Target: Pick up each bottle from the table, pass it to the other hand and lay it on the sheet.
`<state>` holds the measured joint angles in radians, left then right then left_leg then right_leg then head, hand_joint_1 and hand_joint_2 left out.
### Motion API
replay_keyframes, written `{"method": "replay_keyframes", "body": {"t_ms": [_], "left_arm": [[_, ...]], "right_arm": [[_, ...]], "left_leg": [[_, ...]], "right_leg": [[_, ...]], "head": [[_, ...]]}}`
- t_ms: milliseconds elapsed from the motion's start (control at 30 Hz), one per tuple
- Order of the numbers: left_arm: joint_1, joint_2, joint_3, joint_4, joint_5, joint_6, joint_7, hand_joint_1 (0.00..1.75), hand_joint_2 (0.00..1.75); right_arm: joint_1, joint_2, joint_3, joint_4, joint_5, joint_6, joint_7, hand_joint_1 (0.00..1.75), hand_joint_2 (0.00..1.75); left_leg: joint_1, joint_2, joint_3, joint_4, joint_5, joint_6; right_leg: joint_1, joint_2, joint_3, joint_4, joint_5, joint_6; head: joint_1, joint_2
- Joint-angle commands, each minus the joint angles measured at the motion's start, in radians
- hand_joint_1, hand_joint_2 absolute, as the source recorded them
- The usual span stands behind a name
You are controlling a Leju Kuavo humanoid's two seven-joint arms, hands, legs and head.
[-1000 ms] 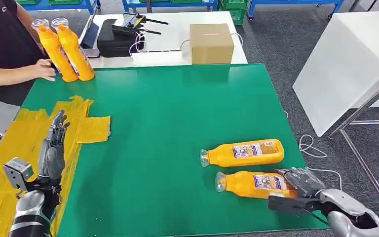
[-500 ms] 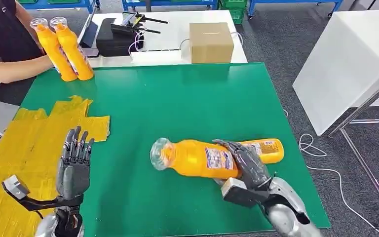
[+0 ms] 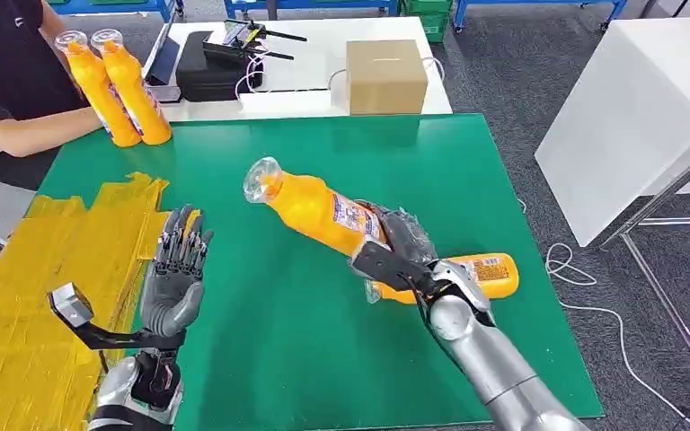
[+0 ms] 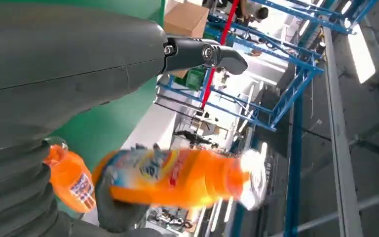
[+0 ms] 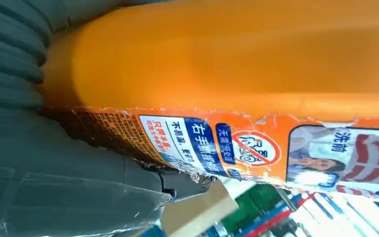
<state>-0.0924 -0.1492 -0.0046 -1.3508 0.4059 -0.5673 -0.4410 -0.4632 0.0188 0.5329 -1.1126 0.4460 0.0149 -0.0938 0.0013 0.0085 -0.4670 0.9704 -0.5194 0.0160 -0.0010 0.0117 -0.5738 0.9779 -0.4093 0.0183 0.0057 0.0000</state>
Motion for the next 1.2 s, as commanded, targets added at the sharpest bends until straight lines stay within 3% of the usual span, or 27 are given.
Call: {"method": "replay_keyframes", "body": {"t_ms": [33,200,367,1000,1033,1067,1200], "left_arm": [[-0.096,-0.005,-0.066,0.143,0.001,0.005,0.000,0.00,1.75],[-0.118,0.005,-0.040,0.193,0.013,0.018,-0.009,0.00,1.75],[-0.121,0.016,0.014,0.236,0.032,0.007,-0.027,0.00,1.75],[-0.116,0.002,0.080,0.242,0.004,0.003,-0.064,0.00,1.75],[-0.115,-0.003,0.086,0.237,0.009,-0.011,-0.074,1.62,1.75],[-0.113,-0.007,0.091,0.231,0.006,-0.012,-0.078,1.75,1.75],[-0.109,-0.015,0.102,0.219,0.002,-0.025,-0.086,1.75,1.75]], "right_arm": [[-0.166,0.171,0.139,0.354,0.040,-0.001,0.004,1.75,1.75],[-0.159,0.230,0.250,0.347,0.075,0.003,0.000,1.75,1.75],[-0.134,0.221,0.366,0.244,0.070,0.023,-0.003,1.75,1.75],[-0.111,0.202,0.510,0.215,0.032,0.030,0.004,1.75,1.75],[-0.113,0.201,0.513,0.217,0.028,0.029,0.005,1.75,1.75],[-0.115,0.200,0.513,0.222,0.025,0.027,0.007,1.75,1.75],[-0.116,0.199,0.509,0.244,0.018,0.021,0.006,1.75,1.75]], "left_leg": [[0.001,0.002,0.002,-0.001,0.000,-0.001],[0.000,0.002,0.001,-0.001,0.000,-0.001],[0.001,0.000,0.001,-0.001,0.000,-0.001],[0.001,-0.002,0.000,-0.001,0.000,-0.001],[0.001,-0.002,-0.001,-0.001,0.000,-0.001],[0.001,-0.001,-0.001,-0.001,0.000,-0.001],[0.002,-0.002,0.000,-0.001,0.000,-0.001]], "right_leg": [[0.001,0.002,0.001,-0.002,0.001,0.000],[0.000,0.001,0.000,0.000,0.000,0.000],[0.001,0.000,0.000,-0.001,0.000,0.000],[0.002,-0.002,0.001,-0.002,0.000,0.000],[0.001,-0.002,0.000,-0.001,0.000,0.000],[0.001,-0.001,-0.001,-0.001,0.000,0.000],[0.002,-0.003,0.001,-0.002,0.000,0.000]], "head": [[0.000,0.000],[0.000,0.000],[0.000,0.000],[0.000,0.000],[0.000,0.000],[0.000,0.000],[0.000,0.000]]}}
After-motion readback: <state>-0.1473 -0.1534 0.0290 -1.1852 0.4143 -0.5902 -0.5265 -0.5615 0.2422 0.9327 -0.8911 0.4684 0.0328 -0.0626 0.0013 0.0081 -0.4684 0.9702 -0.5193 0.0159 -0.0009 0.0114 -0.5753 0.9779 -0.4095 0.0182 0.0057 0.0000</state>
